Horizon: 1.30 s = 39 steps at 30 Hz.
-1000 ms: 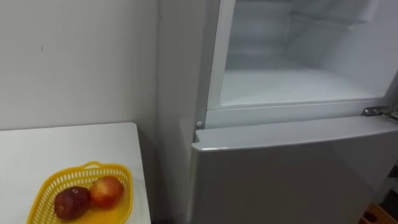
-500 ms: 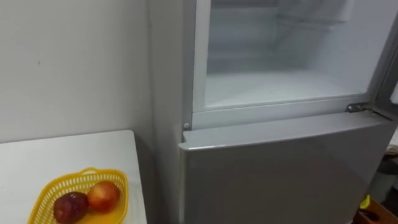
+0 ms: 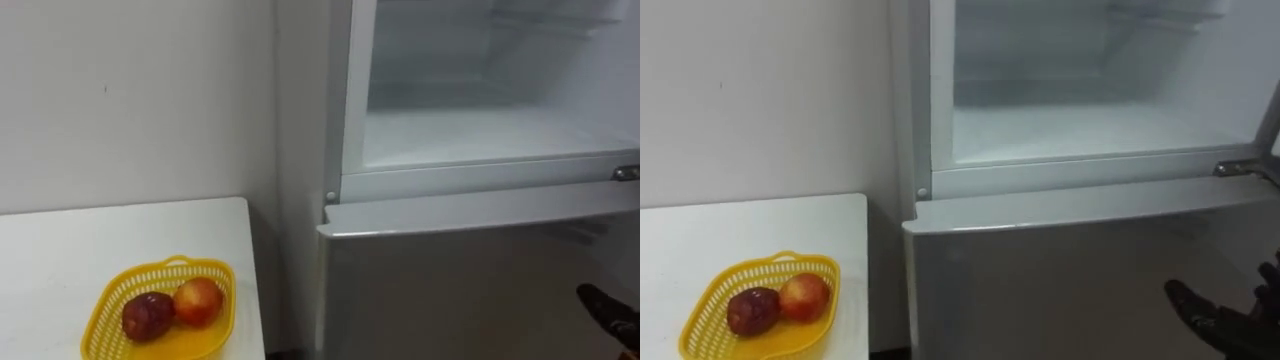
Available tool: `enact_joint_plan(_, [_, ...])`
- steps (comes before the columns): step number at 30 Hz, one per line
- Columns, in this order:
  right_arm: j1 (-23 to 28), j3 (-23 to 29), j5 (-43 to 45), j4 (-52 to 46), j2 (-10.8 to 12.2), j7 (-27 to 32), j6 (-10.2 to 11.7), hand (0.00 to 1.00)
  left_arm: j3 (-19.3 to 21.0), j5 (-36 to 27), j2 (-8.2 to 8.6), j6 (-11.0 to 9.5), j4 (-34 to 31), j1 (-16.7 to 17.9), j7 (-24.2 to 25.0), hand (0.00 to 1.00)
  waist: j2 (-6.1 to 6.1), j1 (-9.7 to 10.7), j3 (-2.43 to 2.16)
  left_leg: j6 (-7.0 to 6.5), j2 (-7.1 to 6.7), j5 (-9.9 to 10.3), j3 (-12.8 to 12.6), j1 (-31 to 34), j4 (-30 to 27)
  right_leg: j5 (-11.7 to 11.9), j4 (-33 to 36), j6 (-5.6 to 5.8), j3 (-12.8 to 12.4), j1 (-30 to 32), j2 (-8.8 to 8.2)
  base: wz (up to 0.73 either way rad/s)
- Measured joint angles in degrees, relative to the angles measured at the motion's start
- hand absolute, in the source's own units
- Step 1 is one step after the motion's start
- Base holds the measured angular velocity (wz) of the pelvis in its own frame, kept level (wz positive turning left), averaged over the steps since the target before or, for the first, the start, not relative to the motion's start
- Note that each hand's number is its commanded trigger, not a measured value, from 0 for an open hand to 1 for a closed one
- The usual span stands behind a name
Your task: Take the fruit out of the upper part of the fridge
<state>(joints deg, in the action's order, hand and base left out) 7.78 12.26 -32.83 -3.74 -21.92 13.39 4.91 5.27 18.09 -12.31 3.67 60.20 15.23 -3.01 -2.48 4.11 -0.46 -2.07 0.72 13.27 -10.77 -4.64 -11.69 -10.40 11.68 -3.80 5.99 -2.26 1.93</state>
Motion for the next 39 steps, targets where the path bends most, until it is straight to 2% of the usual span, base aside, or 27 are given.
enact_joint_plan(5, [0.4,-2.9,8.7,0.0,0.0,-2.3,-0.1,0.0,-1.2,-0.1,-0.14,0.1,1.0,-2.2,0.0,0.0,0.03,-1.3,0.12,0.0,0.0,0.0,-0.1,-0.1,0.1,0.0,-0.1,0.0,-0.4,0.2,0.04,-0.04])
enact_joint_plan(8, [0.5,-3.7,10.7,0.8,0.1,-2.3,-0.2,0.0,-1.2,-0.9,-0.18,0.3,1.8,-3.2,0.0,0.0,-0.08,-1.4,0.26,0.01,0.02,0.0,-0.2,-0.7,0.3,0.0,-0.7,0.01,-0.4,-0.4,0.06,0.0])
enact_joint_plan(11, [2.3,-5.0,11.9,3.5,1.9,-2.9,-1.5,0.0,-2.1,-2.9,-0.19,0.9,1.9,-3.1,-0.5,0.0,-0.48,-1.5,0.52,0.04,0.04,0.0,-0.2,-1.9,0.6,0.0,-1.1,0.05,-0.3,-1.7,0.13,0.0])
enact_joint_plan(12, [2.9,-6.1,11.9,4.3,2.6,-2.9,-2.5,0.0,-2.4,-2.9,-0.03,1.1,1.7,-3.2,-0.5,0.0,-0.58,-1.6,0.5,0.06,0.03,0.0,-0.1,-1.9,1.0,0.0,-1.0,0.07,-0.4,-1.7,0.17,0.0])
enact_joint_plan(17, [4.9,-8.9,12.7,11.1,4.9,-4.8,-3.8,0.0,-2.9,-2.9,-0.02,1.4,1.8,-2.9,-0.5,0.0,-0.89,-1.5,0.42,0.04,-0.08,0.0,0.1,-1.8,1.2,0.1,-1.0,0.16,-0.3,-1.7,0.1,0.01])
enact_joint_plan(19, [5.4,-9.3,13.2,14.6,6.2,-4.8,-3.8,0.0,-3.5,-2.8,-0.05,1.5,1.8,-2.9,-0.5,0.0,-0.6,-1.5,0.29,0.02,-0.09,0.0,0.1,-1.6,1.1,0.2,-1.0,0.23,-0.3,-1.7,0.09,0.0])
enact_joint_plan(23, [9.2,-11.7,17.3,23.7,7.5,-4.9,-3.8,0.0,-3.8,-2.9,0.12,1.6,1.8,-2.4,-1.0,0.0,0.62,-1.4,-0.29,-0.08,-0.12,0.1,0.0,-1.9,1.2,0.2,-1.1,0.27,-0.4,-1.9,0.08,-0.01])
enact_joint_plan(26, [10.6,-12.8,18.1,31.3,8.9,-5.4,-4.3,0.0,-3.8,-2.9,0.29,2.1,1.8,-2.4,-1.6,0.0,1.16,-0.9,-0.32,-0.08,-0.12,0.1,-0.1,-1.8,1.3,0.2,-1.0,0.28,-0.5,-2.1,0.08,-0.01])
enact_joint_plan(27, [10.9,-13.3,18.2,35.3,8.9,-5.5,-4.3,0.0,-3.8,-3.0,0.44,2.2,1.8,-2.5,-1.9,0.0,1.53,-0.5,0.08,-0.12,-0.12,0.2,-0.3,-1.9,1.1,0.2,-1.0,0.3,-0.4,-2.3,0.05,0.03])
enact_joint_plan(29, [11.6,-13.4,17.1,40.9,9.2,-5.3,-4.6,0.0,-4.0,-4.2,0.77,2.2,1.7,-2.6,-2.7,0.0,1.8,-0.5,-0.02,-0.16,-0.09,0.5,-0.4,-2.0,1.2,0.0,-1.0,0.43,-0.5,-2.4,0.09,0.02])
enact_joint_plan(31, [12.2,-13.2,15.0,45.4,9.7,-4.6,-4.9,0.0,-4.1,-4.0,1.05,2.4,1.7,-2.3,-3.1,0.0,2.41,-0.3,0.11,-0.15,-0.07,0.5,-0.4,-2.2,1.3,-0.1,-1.1,0.45,-0.7,-2.5,0.13,0.0])
enact_joint_plan(32, [12.2,-13.1,12.1,48.8,10.0,-4.5,-4.8,0.0,-4.1,-4.0,1.13,2.6,1.8,-2.1,-3.2,0.0,2.47,0.4,0.14,-0.15,-0.07,0.5,-0.3,-2.5,1.3,0.0,-1.1,0.45,-0.6,-2.7,0.11,0.0])
enact_joint_plan(34, [12.5,-12.8,7.3,54.0,10.5,-4.1,-5.0,0.0,-4.1,-4.0,1.28,3.3,2.1,-1.9,-3.2,0.0,2.41,0.5,0.14,-0.14,-0.1,0.5,-0.2,-3.0,1.4,-0.2,-0.9,0.43,-0.8,-2.9,0.16,0.0])
enact_joint_plan(39, [13.3,-6.2,-2.7,64.2,12.0,-2.9,-6.3,0.0,-3.1,-4.3,1.99,3.6,2.0,-0.2,-2.9,0.0,2.37,1.9,0.18,-0.14,-0.15,0.5,-0.1,-3.1,1.3,-0.3,-0.7,0.48,-1.2,-2.9,0.23,-0.01])
